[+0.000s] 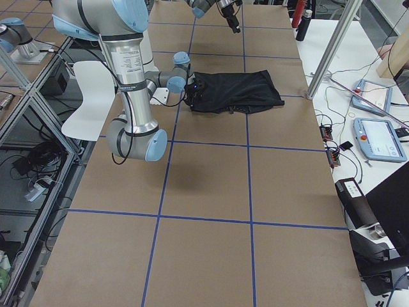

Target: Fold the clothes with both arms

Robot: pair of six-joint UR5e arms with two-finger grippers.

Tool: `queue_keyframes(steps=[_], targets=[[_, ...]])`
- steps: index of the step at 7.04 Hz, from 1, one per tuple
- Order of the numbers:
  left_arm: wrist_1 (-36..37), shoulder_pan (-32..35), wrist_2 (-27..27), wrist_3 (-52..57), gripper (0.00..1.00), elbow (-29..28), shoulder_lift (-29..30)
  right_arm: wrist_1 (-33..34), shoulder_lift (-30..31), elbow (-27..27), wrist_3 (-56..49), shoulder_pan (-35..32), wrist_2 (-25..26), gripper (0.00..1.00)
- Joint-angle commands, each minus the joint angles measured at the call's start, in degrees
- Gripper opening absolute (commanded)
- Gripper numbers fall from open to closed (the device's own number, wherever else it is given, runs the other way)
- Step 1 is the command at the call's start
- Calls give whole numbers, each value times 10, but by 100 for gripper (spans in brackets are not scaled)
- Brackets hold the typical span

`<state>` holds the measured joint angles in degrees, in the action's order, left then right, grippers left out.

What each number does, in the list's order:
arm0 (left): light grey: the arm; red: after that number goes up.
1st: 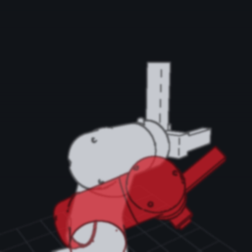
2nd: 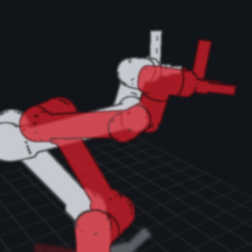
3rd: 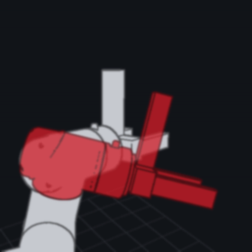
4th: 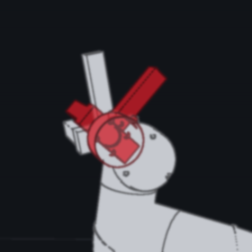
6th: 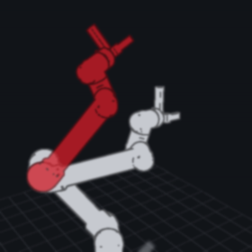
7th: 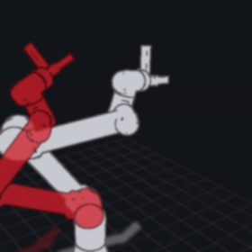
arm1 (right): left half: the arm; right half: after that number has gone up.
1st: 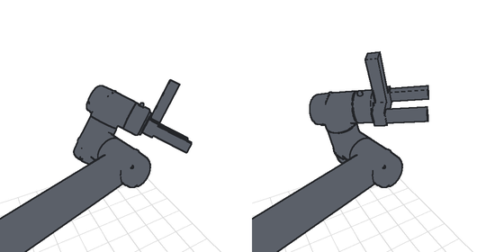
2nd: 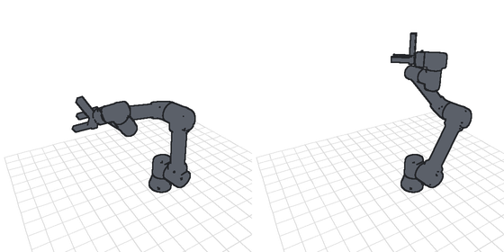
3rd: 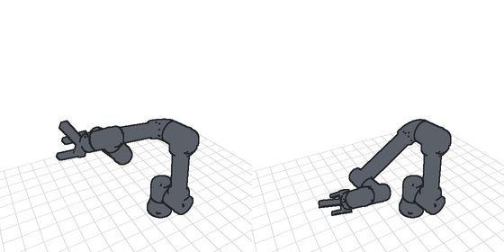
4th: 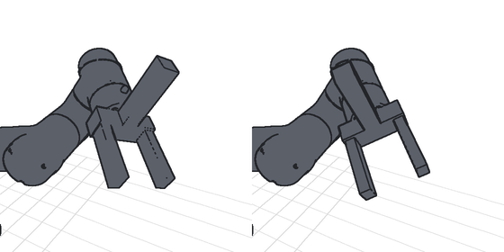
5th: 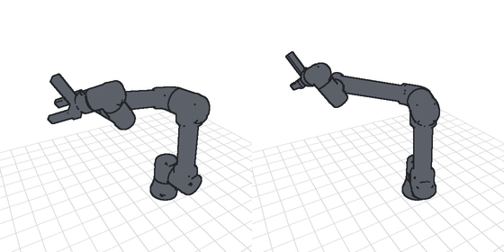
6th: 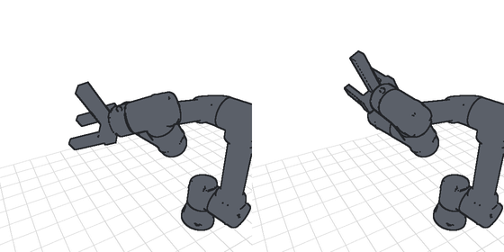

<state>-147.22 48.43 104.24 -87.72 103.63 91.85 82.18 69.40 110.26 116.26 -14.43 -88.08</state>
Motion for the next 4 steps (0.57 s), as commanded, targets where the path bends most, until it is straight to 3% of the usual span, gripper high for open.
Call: queue_keyframes(steps=[1, 4], targets=[[1, 1, 0, 0, 100, 4, -2, 0, -1, -2, 1, -2, 2, 68], [1, 1, 0, 0, 100, 4, -2, 0, -2, -6, 4, -7, 2, 67]])
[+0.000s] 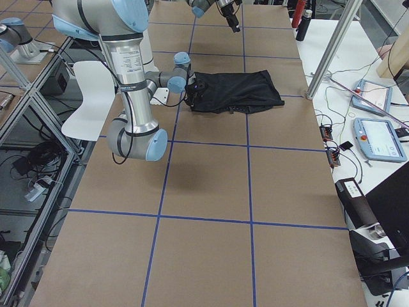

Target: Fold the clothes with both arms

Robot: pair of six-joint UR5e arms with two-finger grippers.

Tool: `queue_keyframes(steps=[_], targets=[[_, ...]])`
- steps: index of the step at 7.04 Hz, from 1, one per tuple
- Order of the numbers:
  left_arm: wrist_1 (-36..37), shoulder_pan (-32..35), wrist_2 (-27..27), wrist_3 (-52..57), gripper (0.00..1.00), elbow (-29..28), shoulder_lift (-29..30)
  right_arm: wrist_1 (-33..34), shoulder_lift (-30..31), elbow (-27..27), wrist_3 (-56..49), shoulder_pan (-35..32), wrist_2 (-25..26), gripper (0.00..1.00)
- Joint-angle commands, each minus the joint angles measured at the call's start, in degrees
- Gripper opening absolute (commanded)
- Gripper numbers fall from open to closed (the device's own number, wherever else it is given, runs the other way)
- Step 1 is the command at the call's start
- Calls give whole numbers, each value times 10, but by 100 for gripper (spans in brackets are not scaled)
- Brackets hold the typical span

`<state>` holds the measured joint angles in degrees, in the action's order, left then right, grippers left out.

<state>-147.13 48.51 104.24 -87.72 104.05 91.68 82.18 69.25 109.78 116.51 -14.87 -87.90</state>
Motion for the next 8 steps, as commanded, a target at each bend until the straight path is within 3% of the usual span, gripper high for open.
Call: queue_keyframes(steps=[1, 6, 8], targets=[[0, -1, 0, 0, 100, 0, -1, 0, -1, -4, -1, -7, 0, 67], [0, 0, 0, -1, 100, 0, -1, -1, -6, -16, -1, -7, -1, 65], [0, 0, 0, -1, 100, 0, -1, -1, -10, -23, -3, -6, -1, 59]])
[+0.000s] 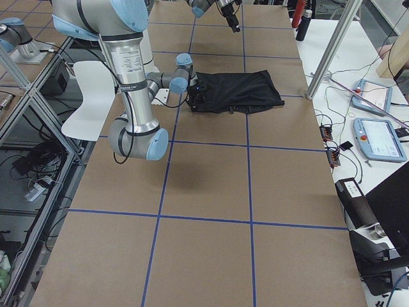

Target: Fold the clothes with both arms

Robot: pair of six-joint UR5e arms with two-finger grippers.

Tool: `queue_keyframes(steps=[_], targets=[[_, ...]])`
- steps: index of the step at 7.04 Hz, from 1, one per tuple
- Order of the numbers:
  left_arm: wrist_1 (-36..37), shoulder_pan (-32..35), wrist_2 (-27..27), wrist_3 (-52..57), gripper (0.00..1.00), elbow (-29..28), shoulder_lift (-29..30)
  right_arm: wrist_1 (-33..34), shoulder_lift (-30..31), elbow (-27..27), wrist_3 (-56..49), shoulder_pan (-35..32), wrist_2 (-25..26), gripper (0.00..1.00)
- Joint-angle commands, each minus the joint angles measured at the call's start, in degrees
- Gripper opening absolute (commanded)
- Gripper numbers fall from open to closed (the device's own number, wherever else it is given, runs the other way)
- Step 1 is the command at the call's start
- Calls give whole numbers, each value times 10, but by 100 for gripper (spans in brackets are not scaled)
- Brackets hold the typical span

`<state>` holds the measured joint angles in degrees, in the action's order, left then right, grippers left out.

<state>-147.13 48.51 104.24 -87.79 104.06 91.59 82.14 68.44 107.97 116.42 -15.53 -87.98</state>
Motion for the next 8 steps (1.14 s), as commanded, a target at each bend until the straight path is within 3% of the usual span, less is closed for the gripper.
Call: queue_keyframes(steps=[1, 3, 4, 6, 8], targets=[[0, 0, 0, 1, 100, 4, -6, 0, -3, -5, 0, 0, 0, 52], [0, 0, 0, 0, 100, 7, -8, 0, -8, -7, 2, 0, 0, 12], [0, 0, 0, 0, 100, 9, -8, 0, -10, -7, -3, -8, -5, 0], [0, 1, 0, 0, 100, 11, -8, -1, -12, -11, 0, -6, -4, 0], [1, 1, 2, 0, 100, 16, -8, 6, -6, 40, -3, -13, -24, 0]])
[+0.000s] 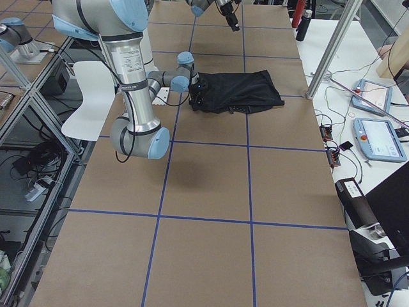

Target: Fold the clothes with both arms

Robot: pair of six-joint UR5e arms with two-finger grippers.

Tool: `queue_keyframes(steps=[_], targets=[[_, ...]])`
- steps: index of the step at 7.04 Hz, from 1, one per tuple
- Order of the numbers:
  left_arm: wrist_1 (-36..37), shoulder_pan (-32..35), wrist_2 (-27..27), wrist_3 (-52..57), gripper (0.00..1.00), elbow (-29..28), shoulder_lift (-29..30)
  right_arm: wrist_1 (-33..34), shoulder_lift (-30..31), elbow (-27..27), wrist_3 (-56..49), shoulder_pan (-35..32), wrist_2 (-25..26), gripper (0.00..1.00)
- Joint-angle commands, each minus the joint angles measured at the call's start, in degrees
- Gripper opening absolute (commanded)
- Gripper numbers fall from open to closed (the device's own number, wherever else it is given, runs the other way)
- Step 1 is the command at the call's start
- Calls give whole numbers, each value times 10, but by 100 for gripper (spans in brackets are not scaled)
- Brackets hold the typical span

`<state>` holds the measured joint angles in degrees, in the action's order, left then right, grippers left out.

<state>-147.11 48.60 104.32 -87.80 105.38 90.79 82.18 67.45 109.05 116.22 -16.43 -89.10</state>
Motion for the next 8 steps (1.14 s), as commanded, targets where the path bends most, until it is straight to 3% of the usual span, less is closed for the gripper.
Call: queue_keyframes(steps=[1, 5, 6, 8], targets=[[1, 0, 3, -1, 100, 5, 0, 8, 20, 54, -1, -6, -26, 0], [4, -1, 4, -3, 100, 32, -15, 8, 52, 80, 0, -4, -30, 0], [4, -1, 4, -10, 100, 30, -15, 7, 47, 74, 0, -4, -27, 11], [4, -2, 4, -11, 100, 27, -15, 3, 46, 68, 6, -5, -21, 58]])
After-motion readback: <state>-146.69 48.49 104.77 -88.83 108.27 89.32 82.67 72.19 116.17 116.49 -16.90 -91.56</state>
